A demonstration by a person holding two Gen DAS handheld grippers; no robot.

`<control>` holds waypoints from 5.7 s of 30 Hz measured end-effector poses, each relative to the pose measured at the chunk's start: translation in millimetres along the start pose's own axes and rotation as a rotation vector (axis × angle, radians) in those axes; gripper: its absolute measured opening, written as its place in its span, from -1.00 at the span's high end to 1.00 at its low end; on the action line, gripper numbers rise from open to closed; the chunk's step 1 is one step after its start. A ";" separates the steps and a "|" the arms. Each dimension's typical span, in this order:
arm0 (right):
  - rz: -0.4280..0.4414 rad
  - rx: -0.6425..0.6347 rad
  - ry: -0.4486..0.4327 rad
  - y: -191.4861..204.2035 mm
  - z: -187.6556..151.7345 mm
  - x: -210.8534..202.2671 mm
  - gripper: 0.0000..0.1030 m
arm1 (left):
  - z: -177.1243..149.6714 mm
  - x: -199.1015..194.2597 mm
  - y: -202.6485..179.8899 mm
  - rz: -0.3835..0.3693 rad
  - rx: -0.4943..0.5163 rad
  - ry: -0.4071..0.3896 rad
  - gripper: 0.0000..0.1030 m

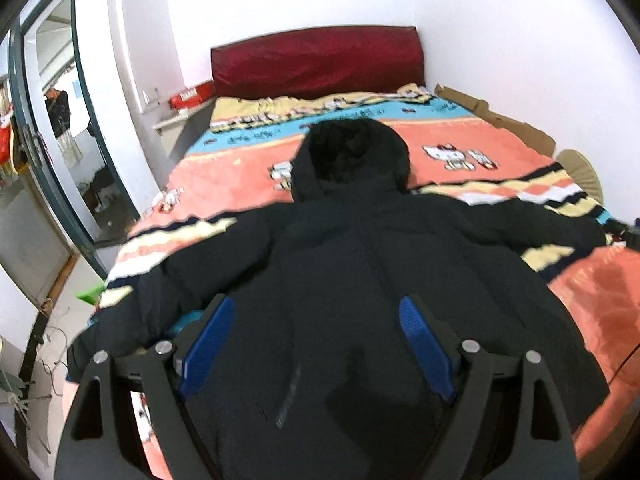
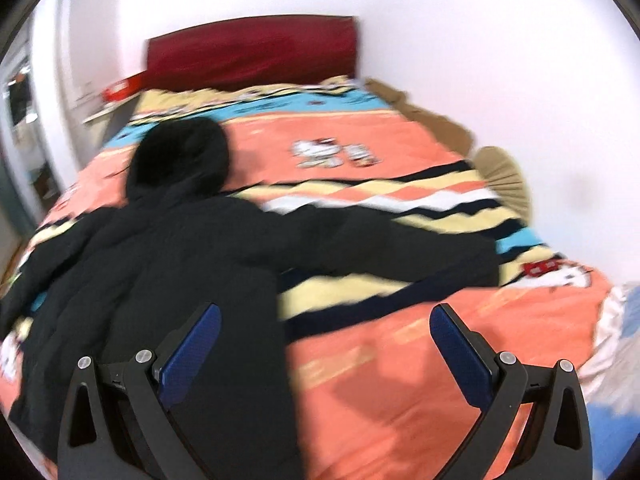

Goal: Fold large clothes

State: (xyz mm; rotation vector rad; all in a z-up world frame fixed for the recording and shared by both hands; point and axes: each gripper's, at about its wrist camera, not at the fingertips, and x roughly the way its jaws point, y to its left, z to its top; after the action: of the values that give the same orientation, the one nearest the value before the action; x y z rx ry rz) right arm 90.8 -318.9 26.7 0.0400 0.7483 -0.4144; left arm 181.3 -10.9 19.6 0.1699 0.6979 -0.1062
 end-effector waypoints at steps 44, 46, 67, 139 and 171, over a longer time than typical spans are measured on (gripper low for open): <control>-0.078 0.608 0.279 -247.7 -8.7 249.3 -0.14 | -28.5 127.8 8.1 0.030 0.013 0.120 -0.65; -0.082 0.551 0.279 -236.5 -5.6 249.3 0.12 | -28.1 124.6 8.7 0.033 0.013 0.117 -0.65; 0.231 0.108 -0.004 -22.1 94.7 84.6 0.76 | -48.6 7.6 65.3 0.016 -0.119 0.043 -0.65; 0.303 -0.134 0.102 136.8 47.6 185.1 -0.20 | 45.8 196.8 -41.0 -0.062 -0.065 0.137 -0.65; 0.335 -0.084 0.119 131.5 -32.2 61.7 -0.39 | -14.2 56.1 48.2 -0.034 -0.168 0.123 -0.65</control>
State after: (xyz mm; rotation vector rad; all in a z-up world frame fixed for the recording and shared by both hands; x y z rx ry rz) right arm 160.2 -213.9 -52.7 0.1103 0.8587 -0.0615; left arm 222.5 36.8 -21.6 0.0036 0.8290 -0.0694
